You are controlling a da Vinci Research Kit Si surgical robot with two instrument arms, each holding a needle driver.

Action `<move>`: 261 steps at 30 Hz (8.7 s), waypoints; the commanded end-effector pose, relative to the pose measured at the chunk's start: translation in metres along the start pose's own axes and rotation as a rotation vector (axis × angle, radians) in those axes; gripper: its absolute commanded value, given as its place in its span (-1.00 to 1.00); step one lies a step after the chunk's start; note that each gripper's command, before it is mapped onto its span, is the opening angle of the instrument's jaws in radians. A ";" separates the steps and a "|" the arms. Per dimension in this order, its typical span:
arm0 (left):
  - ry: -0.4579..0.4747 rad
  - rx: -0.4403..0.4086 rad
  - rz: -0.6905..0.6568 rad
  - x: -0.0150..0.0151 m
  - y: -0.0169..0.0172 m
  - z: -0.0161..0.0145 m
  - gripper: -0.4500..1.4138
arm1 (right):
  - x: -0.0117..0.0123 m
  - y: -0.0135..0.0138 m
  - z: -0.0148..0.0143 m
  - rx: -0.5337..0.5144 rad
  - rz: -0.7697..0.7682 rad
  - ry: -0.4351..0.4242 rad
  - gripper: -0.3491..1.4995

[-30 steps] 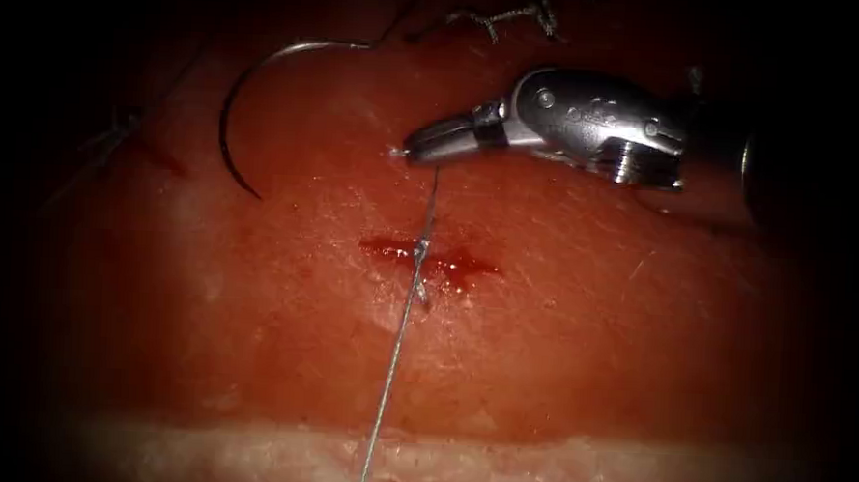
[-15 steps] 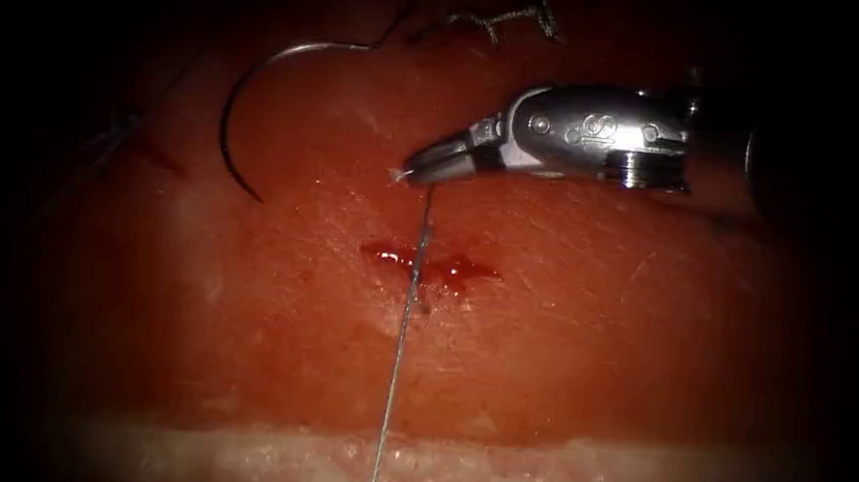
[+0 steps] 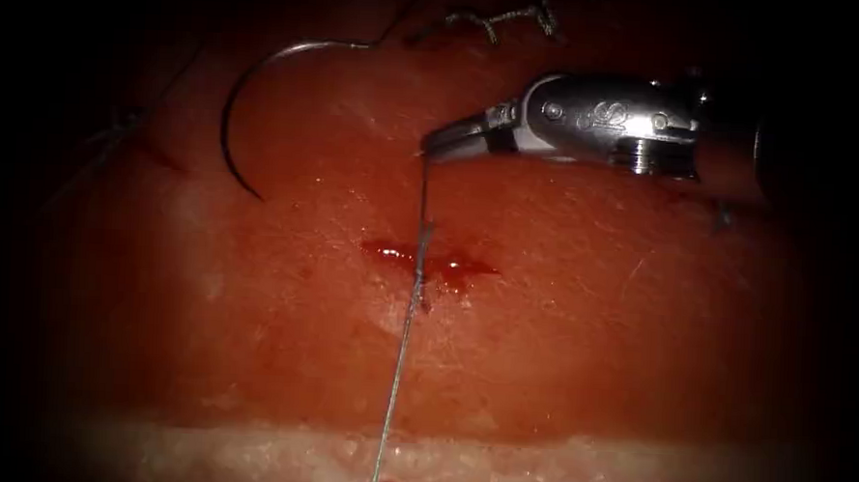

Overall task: Wound Closure
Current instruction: Pull the right tool up and the left tool down to tension the suture, then use the left tool to wrap once around the right gripper, then grab the short suture end with the right hand, then pull the right tool down and the left gripper up.

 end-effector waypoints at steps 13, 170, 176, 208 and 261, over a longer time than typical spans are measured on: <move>0.015 0.023 0.017 0.0023 -0.0024 -0.0005 -1.00 | 0.0036 0.0010 -0.0049 -0.156 0.337 0.115 0.78; 0.110 0.112 0.144 0.0014 -0.0247 -0.0057 -1.00 | 0.0015 -0.0124 0.0028 -0.788 1.247 0.671 0.51; 0.096 0.103 0.148 0.0009 -0.0244 -0.0053 -1.00 | 0.0013 -0.0122 0.0015 -0.836 1.251 0.687 0.53; 0.092 0.089 0.146 0.0010 -0.0241 -0.0049 -1.00 | -0.0018 -0.0105 0.0033 -0.946 1.288 0.564 0.47; 0.062 0.149 0.124 0.0021 -0.0292 -0.0113 -1.00 | 0.0030 -0.0126 0.0025 -0.559 1.062 0.568 -1.00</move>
